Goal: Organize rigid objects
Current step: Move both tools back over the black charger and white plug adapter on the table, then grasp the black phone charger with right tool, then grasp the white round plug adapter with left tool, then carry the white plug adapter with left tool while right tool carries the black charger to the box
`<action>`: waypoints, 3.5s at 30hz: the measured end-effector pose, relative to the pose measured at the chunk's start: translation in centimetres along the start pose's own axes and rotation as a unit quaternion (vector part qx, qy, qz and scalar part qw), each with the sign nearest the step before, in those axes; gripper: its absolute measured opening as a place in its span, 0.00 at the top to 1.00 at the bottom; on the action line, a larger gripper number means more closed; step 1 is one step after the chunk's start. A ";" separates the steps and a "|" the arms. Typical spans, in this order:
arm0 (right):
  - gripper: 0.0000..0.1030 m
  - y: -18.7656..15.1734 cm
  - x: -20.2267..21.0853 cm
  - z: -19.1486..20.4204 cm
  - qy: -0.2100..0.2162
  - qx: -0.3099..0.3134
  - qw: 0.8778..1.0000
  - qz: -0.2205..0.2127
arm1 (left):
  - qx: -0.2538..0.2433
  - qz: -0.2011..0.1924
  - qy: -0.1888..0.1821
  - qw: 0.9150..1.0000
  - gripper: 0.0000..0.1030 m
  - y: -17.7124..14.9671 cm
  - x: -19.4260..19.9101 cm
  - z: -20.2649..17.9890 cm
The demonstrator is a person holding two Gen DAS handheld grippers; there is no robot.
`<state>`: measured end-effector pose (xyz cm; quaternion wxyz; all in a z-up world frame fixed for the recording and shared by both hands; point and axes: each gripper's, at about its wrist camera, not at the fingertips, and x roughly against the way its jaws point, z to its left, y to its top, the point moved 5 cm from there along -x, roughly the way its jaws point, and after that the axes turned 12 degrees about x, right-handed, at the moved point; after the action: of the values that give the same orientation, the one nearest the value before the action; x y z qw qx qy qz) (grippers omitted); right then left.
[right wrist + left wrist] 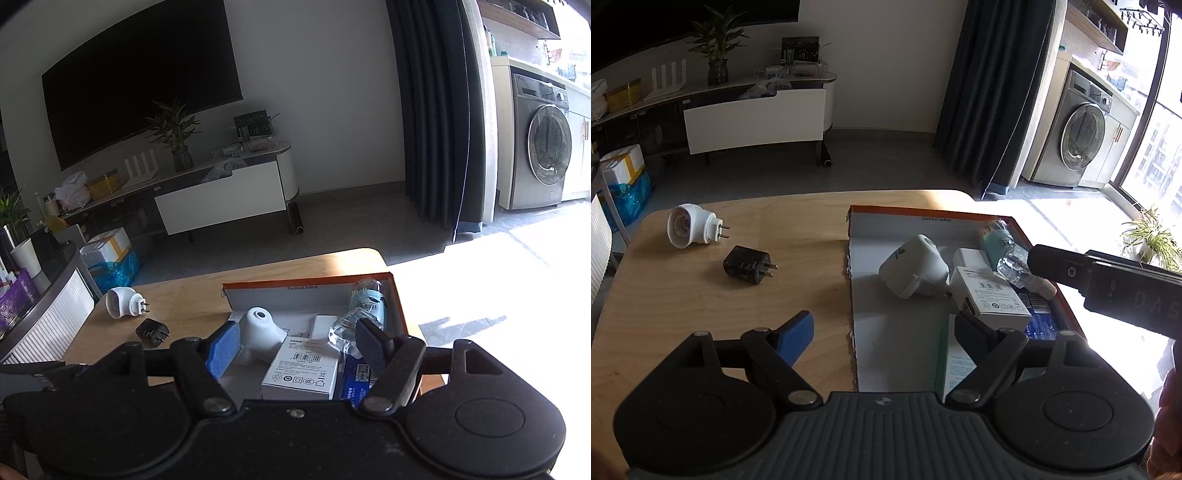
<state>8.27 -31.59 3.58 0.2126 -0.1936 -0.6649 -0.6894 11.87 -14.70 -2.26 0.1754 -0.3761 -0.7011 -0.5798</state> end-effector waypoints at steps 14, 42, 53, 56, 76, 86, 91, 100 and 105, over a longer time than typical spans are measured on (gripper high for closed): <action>0.20 0.6 -1.4 6.1 0.041 0.040 0.998 0.016 | 0.024 -0.024 0.046 0.998 0.08 1.7 2.3 5.8; 0.20 1.1 -5.1 15.1 0.107 0.116 0.986 0.048 | 0.071 -0.025 0.083 0.994 0.08 2.9 2.4 14.2; 0.20 1.6 -8.6 17.6 0.158 0.161 0.972 0.067 | 0.090 -0.020 0.099 0.991 0.08 3.0 1.7 17.1; 0.20 2.0 -10.7 18.2 0.186 0.170 0.964 0.082 | 0.098 -0.019 0.110 0.989 0.08 3.2 1.5 18.2; 0.41 1.6 -22.9 20.6 0.209 0.245 0.934 0.158 | 0.083 -0.027 0.090 0.992 0.01 6.4 -2.3 21.1; 0.57 -0.6 -18.6 19.0 0.156 0.207 0.949 0.181 | 0.026 -0.048 0.054 0.997 0.00 9.7 -7.8 19.3; 0.57 -1.7 -16.5 18.7 0.151 0.206 0.947 0.194 | -0.024 -0.038 0.045 0.998 0.00 9.8 -10.9 19.0; 0.57 -2.2 -15.7 19.0 0.145 0.202 0.949 0.194 | -0.056 -0.036 0.035 0.997 0.11 9.2 -13.5 19.0; 0.57 -2.5 -15.5 18.8 0.144 0.195 0.954 0.179 | -0.039 -0.049 0.037 0.997 0.19 8.8 -12.7 19.1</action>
<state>19.57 -12.14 -6.25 0.4596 -0.1624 -0.7030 -0.5178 30.26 -0.38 -9.98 0.1574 -0.3258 -0.6886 -0.6284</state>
